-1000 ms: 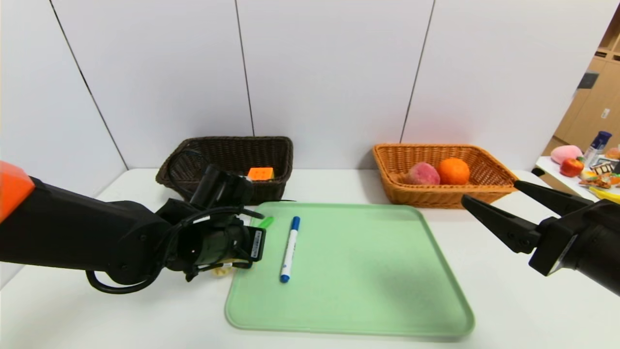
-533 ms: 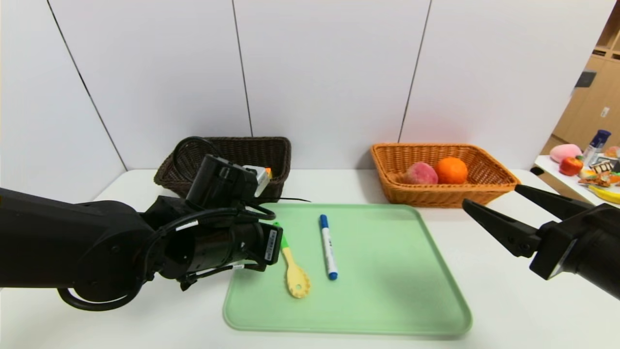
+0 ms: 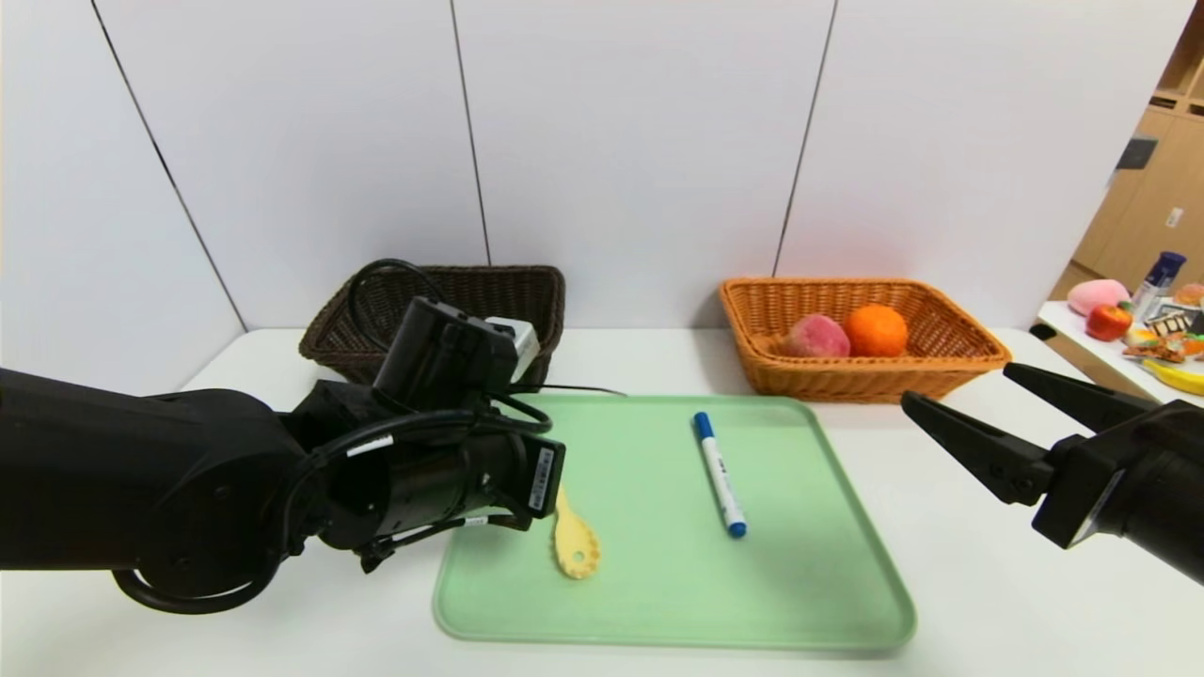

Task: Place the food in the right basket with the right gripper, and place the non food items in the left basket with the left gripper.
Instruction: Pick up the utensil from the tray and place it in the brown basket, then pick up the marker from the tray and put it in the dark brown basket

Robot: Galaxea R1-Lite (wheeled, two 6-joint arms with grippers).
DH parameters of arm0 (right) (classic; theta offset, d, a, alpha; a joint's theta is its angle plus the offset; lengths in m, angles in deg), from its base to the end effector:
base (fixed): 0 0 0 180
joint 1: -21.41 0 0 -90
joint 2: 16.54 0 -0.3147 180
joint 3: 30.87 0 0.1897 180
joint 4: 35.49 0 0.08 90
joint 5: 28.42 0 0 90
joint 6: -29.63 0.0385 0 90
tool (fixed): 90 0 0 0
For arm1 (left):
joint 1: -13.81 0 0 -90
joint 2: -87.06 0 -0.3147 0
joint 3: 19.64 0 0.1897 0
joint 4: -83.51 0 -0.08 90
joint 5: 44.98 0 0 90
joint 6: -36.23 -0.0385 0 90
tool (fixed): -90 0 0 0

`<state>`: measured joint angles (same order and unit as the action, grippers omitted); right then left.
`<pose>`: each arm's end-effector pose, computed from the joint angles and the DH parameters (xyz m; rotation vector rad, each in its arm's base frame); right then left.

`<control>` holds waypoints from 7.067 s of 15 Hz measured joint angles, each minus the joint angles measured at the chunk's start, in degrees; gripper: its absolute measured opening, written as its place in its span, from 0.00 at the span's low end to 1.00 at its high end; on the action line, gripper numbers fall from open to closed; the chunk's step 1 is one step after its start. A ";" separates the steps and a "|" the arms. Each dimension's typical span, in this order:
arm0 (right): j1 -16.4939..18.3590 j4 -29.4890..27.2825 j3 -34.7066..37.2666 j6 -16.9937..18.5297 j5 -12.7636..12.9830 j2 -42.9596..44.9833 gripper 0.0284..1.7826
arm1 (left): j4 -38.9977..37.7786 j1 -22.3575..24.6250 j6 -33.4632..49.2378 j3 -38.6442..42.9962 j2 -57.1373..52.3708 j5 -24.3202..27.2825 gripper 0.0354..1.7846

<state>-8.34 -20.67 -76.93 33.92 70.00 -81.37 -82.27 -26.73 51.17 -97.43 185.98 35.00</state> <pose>0.1448 0.0763 0.2156 0.0513 0.0794 0.3695 0.2490 -0.2041 0.1743 0.0186 0.6246 -0.4364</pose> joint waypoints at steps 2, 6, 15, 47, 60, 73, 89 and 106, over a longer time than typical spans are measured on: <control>-0.06 0.09 0.20 0.00 -0.05 0.11 0.96 | -0.61 -0.49 0.13 0.00 1.02 -2.11 0.32; -0.01 0.09 0.41 -0.05 -0.05 0.13 0.96 | -1.21 -1.04 1.79 -1.61 4.16 -3.01 0.58; 1.26 -0.38 0.91 -0.96 0.01 0.78 0.96 | 0.16 -3.36 8.18 -5.49 10.63 -10.24 0.84; 1.93 -0.35 3.54 -0.96 -0.44 2.62 0.96 | 7.83 -4.99 13.53 -8.69 16.65 -18.12 0.55; 1.93 -0.35 3.51 -0.94 -0.40 3.21 0.96 | 8.35 -5.84 13.20 -7.03 14.30 -18.01 0.40; 1.93 -0.35 4.35 -1.16 -0.38 3.51 0.96 | 7.91 -7.98 11.36 -8.72 9.25 -20.27 0.08; 2.50 -0.35 5.18 -0.66 -2.43 3.21 0.96 | 3.19 22.72 -15.98 -43.56 24.70 -13.65 0.09; 2.30 -6.06 -10.12 -0.88 -3.16 -13.97 0.96 | -2.49 20.87 -11.19 -28.45 9.59 -12.96 0.86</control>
<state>-6.04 -26.73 -87.04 33.04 66.84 -95.34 -84.76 -5.86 39.98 -125.89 195.58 22.04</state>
